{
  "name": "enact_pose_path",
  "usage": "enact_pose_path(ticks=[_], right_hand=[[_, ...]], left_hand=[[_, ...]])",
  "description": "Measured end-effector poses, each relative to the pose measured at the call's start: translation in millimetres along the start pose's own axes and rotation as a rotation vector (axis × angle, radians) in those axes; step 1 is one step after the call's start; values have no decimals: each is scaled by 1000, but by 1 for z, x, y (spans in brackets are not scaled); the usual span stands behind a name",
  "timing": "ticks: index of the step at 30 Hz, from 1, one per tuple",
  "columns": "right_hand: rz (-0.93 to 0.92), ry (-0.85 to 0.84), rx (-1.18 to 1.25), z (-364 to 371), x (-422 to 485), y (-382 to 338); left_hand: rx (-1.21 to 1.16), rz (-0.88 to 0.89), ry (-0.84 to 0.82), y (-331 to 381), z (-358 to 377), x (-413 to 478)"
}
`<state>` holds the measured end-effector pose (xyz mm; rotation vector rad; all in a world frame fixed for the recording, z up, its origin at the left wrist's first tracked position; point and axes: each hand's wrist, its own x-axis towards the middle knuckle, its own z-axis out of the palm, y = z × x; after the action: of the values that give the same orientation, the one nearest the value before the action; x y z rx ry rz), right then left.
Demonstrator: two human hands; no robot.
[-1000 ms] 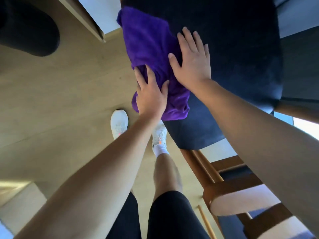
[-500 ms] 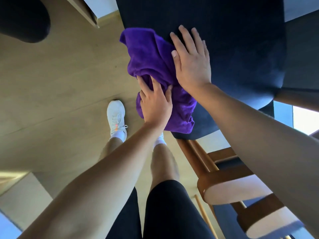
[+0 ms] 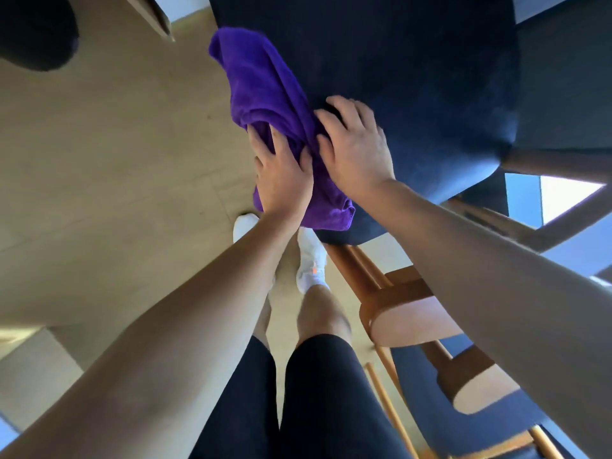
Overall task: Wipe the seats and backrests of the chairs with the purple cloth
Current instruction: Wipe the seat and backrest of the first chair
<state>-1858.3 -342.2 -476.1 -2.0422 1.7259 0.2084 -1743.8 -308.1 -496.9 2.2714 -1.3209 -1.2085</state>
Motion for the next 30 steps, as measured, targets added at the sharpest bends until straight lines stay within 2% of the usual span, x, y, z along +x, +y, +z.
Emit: enact_pose_path(ticks=[7,13,19,22,26,30], right_hand=[[-136,-125,-56,-10,-1,18],[-193,-139,-113,-11,-2,26],[-199,-93,-104,-6,-6,29],[-221,-76,-51,-11,2,33],[-158,-55,-2,-14,9,25],[-21,-60,88,-17,14,6]], left_hand=[[-138,-89,95,-1,29,-38],[-162,-125,-34,-12,58,-93],[-99,-111,9,-8,51,-81],[-71,-75,54,-2,34,-45],[18,-35,32,11,2,4],[1,-6,-18,15,-11,6]])
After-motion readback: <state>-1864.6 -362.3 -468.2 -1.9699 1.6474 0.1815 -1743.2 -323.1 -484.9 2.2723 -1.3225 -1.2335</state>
